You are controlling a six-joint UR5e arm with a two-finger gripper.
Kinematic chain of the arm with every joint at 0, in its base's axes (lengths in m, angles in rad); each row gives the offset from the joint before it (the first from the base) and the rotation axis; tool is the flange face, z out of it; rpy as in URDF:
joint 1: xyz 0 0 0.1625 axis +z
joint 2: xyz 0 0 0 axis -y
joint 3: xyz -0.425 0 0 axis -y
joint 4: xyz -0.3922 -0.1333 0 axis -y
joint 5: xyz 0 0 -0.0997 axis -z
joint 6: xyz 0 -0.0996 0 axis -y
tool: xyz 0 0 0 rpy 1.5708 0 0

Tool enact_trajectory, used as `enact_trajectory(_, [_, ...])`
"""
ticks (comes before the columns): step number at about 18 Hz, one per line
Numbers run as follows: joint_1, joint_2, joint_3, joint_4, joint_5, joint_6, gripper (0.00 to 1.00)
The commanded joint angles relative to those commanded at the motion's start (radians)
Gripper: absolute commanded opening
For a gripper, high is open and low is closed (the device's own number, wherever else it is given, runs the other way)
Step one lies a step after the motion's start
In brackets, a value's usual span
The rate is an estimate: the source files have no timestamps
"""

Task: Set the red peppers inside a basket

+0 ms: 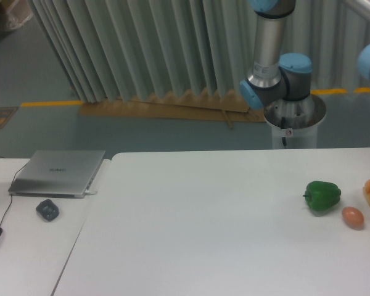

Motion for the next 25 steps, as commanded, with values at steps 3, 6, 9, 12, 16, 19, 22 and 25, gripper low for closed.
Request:
enact_trajectory(3, [0.052, -0.012, 0.008, 0.006, -0.008, 0.126, 0.22])
enact_trajectory(6, [0.081, -0.046, 0.026, 0.012, -0.026, 0.186, 0.22])
enact_trajectory(9, [0.088, -0.057, 0.02, 0.041, -0.029, 0.186, 0.23])
enact_trajectory(12, [0.085, -0.06, 0.015, 0.049, -0.029, 0.177, 1.0])
enact_trajectory(16, [0.078, -0.052, 0.0, 0.066, -0.032, 0.163, 1.0])
enact_trajectory(19, [0.088, -0.048, 0.0, 0.066, -0.047, 0.16, 1.0])
enact_trajectory(22, [0.088, -0.032, 0.0, 0.06, -0.08, 0.09, 1.0])
enact_trajectory(25, [0.02, -0.012, 0.002, 0.058, -0.074, -0.074, 1.0])
